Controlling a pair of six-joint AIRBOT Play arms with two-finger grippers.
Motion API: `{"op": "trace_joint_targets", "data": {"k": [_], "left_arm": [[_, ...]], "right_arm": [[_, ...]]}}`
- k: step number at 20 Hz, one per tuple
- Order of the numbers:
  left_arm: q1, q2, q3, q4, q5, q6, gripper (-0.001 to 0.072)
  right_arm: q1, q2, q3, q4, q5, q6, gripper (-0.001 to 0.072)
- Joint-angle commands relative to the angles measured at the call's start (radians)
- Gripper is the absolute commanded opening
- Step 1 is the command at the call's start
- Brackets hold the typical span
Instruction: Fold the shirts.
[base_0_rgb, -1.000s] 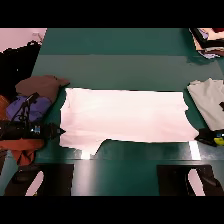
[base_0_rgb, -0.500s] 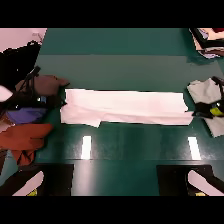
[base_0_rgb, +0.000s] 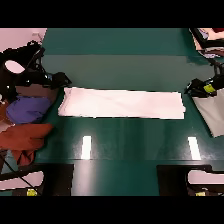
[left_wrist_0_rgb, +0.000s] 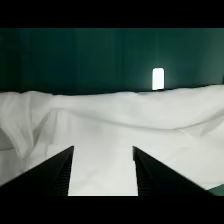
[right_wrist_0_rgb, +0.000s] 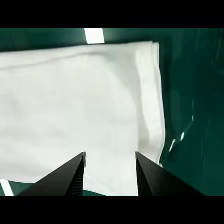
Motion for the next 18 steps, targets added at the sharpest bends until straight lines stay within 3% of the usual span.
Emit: {"op": "trace_joint_targets", "data": {"k": [1, 2, 3, 4, 5, 11, 15, 16, 18], "left_arm": [[0.0, -0.02, 0.071, -0.035, -0.112, -0.002, 0.0458], [0.0, -0.02, 0.072, -0.061, -0.135, -0.001, 0.0367], [-0.001, -0.02, 0.072, -0.086, -0.155, 0.002, 0.0169], [-0.01, -0.02, 0.072, -0.091, -0.159, 0.006, 0.0022], [-0.024, -0.021, 0.072, -0.089, -0.154, 0.009, 0.0026], [-0.206, -0.024, 0.071, -0.051, -0.055, -0.001, 0.0025], [-0.299, -0.059, 0.072, -0.057, 0.018, -0.03, 0.0025], [-0.319, -0.076, 0.076, -0.058, 0.03, -0.044, 0.0025], [-0.355, -0.119, 0.101, -0.059, 0.037, -0.052, 0.0025]], "right_arm": [[-0.076, -0.032, 0.033, 0.065, 0.064, -0.037, 0.0385], [-0.098, -0.032, 0.02, 0.069, 0.087, -0.055, 0.0387], [-0.123, -0.032, -0.006, 0.07, 0.095, -0.066, 0.039], [-0.143, -0.032, -0.039, 0.07, 0.093, -0.068, 0.0485], [-0.16, -0.032, -0.084, 0.071, 0.084, -0.069, 0.0587], [-0.165, -0.046, -0.304, 0.241, -0.094, -0.182, 0.0566], [-0.106, -0.143, -0.29, 0.303, -0.079, -0.207, 0.0539], [-0.092, -0.161, -0.275, 0.303, -0.072, -0.207, 0.0444], [-0.066, -0.171, -0.241, 0.302, -0.063, -0.208, 0.0153]]}}
